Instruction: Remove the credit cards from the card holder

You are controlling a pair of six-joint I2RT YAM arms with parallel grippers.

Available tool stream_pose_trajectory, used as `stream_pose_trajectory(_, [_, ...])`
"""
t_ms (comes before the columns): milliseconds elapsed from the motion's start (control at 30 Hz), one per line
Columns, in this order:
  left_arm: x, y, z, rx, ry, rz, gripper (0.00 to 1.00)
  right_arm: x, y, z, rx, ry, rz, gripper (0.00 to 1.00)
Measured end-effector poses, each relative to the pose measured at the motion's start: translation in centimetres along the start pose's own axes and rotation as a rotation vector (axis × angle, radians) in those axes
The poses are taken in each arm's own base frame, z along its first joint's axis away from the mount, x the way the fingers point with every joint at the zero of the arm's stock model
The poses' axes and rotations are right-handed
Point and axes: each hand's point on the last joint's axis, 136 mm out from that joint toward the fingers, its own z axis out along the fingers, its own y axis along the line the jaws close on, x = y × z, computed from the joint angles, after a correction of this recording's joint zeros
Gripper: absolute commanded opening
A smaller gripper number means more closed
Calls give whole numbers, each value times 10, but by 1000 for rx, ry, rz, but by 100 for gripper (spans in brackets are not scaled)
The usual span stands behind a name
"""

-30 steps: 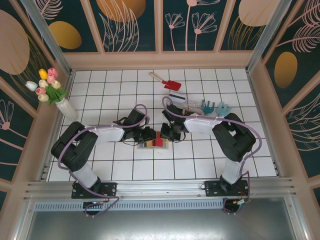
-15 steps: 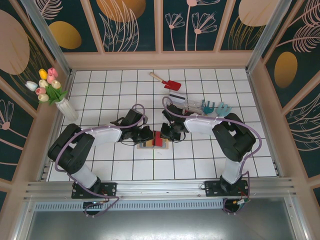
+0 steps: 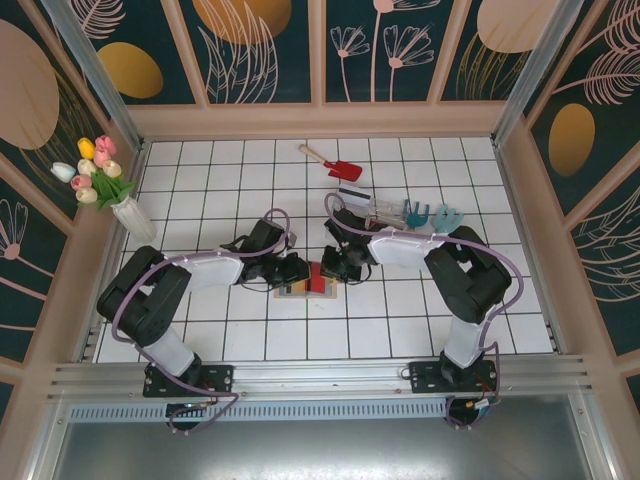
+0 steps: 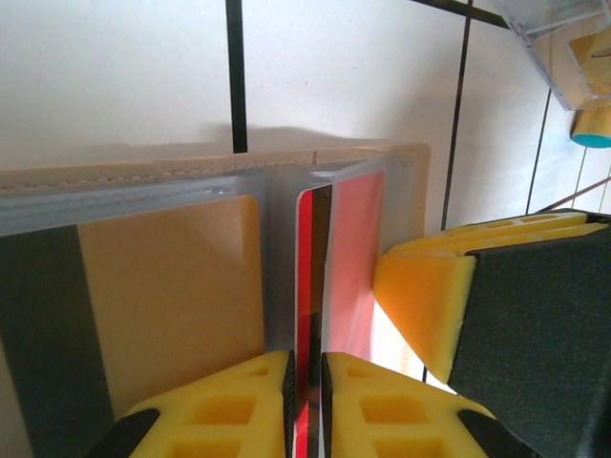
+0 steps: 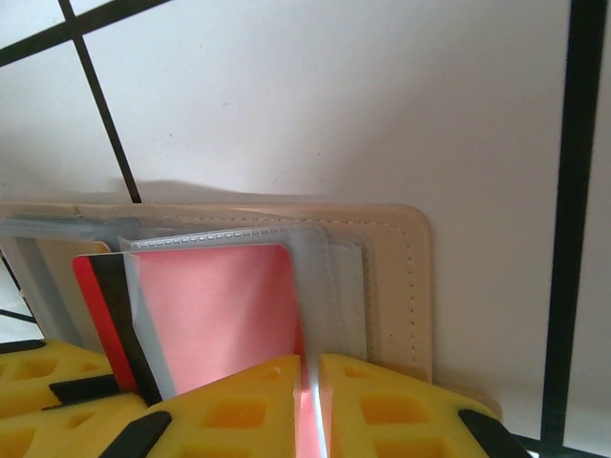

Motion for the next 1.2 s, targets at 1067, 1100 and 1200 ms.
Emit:
stream_pose_trajectory(1067, [-35,-35,-99,-110,-220,153,0,-31,52,-93,-225,-214,-115,56])
stream_pose_trajectory(1100, [-37,-42,-105,-88,-238,156,0,-34,60,-107,-261,-248,-134,56])
stream_pose_trajectory(1200, [-40,-63,-117,-3,-276,144,0,-44,76,-143,-360,-331,-159,58])
